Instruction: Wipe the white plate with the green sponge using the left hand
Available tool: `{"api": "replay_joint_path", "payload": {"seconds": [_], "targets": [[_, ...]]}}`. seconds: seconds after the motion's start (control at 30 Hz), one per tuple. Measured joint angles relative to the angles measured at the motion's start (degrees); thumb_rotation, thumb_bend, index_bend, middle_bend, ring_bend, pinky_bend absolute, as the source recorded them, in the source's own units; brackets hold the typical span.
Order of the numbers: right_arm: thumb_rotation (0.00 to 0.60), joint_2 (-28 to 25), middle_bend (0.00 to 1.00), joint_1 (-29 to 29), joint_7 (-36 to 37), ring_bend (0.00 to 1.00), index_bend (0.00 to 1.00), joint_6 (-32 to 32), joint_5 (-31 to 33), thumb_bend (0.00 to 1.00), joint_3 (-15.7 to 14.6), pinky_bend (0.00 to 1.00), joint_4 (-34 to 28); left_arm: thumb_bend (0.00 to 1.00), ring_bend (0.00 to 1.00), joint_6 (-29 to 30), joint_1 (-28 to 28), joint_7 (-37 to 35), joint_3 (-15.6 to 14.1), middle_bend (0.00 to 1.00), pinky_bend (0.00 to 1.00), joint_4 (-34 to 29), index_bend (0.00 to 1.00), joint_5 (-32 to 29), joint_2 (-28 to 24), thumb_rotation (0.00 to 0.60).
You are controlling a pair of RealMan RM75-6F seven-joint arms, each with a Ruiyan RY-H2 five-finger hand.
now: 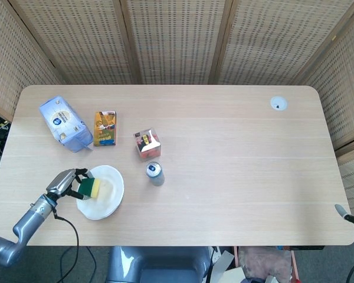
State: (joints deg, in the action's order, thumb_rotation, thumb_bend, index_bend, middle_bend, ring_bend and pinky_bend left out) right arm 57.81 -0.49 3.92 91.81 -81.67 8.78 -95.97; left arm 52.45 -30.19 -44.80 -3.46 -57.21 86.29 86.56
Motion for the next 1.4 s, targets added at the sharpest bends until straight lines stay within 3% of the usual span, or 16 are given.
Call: {"api": "replay_joint_path", "payload": {"seconds": [0.2,0.33,0.57,1.1,1.4], "targets": [[0.600,-0.2,0.00,-0.3,0.6,0.00,0.00,0.4,-0.3,0.00,-0.1,0.00,0.0,0.04,0.31,6.4,0.6,-0.1,0.3,0.44,0.40,-2.8,0.47,2.4,-2.4,0.600],[0.600,-0.2,0.00,-0.2,0.7,0.00,0.00,0.3,-0.3,0.00,-0.1,0.00,0.1,0.04,0.31,7.5,0.8,0.6,0.2,0.44,0.40,-5.7,0.47,3.3,-3.8,0.600],[0.600,-0.5,0.00,-0.4,1.5,0.00,0.00,0.4,-0.4,0.00,-0.1,0.00,0.1,0.04,0.31,4.6,1.1,1.8,-1.2,0.44,0.40,-6.1,0.47,2.8,-3.2,0.600],[0.600,-0.6,0.00,-0.3,2.1,0.00,0.00,0.0,0.5,0.00,0.3,0.00,0.4,0.04,0.31,-2.0,0.5,1.0,-1.0,0.44,0.40,1.7,0.47,-0.1,2.2,0.600],[0.600,-0.7,0.00,-0.4,2.2,0.00,0.00,0.2,0.5,0.00,0.3,0.00,0.4,0.04,0.31,1.4,0.9,-0.3,-0.4,0.44,0.40,1.2,0.47,0.8,1.7,0.600]]}}
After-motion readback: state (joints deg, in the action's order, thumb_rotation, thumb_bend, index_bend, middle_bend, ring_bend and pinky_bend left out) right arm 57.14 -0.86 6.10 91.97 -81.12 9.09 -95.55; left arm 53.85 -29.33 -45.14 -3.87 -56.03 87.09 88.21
